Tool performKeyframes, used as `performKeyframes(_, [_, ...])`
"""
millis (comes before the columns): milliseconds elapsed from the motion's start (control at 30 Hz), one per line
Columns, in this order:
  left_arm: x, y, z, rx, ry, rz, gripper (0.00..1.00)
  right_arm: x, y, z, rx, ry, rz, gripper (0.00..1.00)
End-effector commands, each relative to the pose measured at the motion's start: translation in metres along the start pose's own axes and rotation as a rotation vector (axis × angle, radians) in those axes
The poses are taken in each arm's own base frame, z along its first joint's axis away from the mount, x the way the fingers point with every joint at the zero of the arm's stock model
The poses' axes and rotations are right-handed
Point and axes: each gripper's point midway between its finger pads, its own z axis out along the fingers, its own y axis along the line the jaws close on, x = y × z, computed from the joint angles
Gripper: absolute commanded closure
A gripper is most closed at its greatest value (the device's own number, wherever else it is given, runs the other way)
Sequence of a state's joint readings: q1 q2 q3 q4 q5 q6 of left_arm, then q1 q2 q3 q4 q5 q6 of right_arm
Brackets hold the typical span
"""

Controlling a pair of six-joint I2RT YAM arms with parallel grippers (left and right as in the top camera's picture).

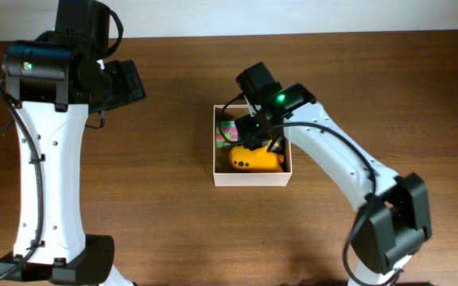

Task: Pack container
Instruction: 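Drop the blue ball into the box with the right gripper, then lower the right gripper onto the black puck and grasp it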

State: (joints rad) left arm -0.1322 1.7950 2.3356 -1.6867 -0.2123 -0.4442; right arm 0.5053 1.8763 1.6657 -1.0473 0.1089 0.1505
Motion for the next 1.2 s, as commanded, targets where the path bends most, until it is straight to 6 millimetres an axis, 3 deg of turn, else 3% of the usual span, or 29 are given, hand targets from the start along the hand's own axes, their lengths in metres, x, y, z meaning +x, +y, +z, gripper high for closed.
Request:
performKeyframes(0, [0.0, -0.001, 0.001, 0.004, 0.005, 0.015, 0.01, -0.026, -0.029, -0.078, 0.059, -0.175, 0.091, 0.21])
performKeyframes(100, [0.0, -0.001, 0.001, 0.004, 0.005, 0.014, 0.01, -0.014, -0.067, -0.104, 0.057, -0.174, 0.269, 0.19])
performKeyframes(200, [0.0, -0.001, 0.001, 0.004, 0.005, 0.015, 0.01, 0.007, -0.104, -0.111, 0.028, -0.121, 0.422, 0.16])
performKeyframes(267, [0.0, -0.001, 0.001, 0.004, 0.005, 0.015, 0.01, 0.029, -0.138, -0.103, 0.026, -0.044, 0.53, 0.15])
performKeyframes(400, [0.0, -0.001, 0.001, 0.004, 0.005, 0.015, 0.01, 0.066, -0.172, -0.073, 0.042, 0.098, 0.651, 0.15])
performKeyframes(600, [0.0, -0.001, 0.001, 0.004, 0.005, 0.015, 0.01, 0.109, -0.171, -0.005, 0.014, 0.268, 0.671, 0.15])
performKeyframes(733, [0.0, -0.001, 0.001, 0.004, 0.005, 0.015, 0.01, 0.117, -0.171, 0.032, 0.018, 0.254, 0.671, 0.15])
performKeyframes(1000, [0.0, -0.001, 0.001, 0.004, 0.005, 0.016, 0.01, 0.131, -0.17, 0.073, 0.015, 0.262, 0.674, 0.15])
performKeyframes(1167, [0.0, -0.001, 0.001, 0.004, 0.005, 0.015, 0.01, 0.138, -0.168, 0.087, 0.013, 0.293, 0.669, 0.15])
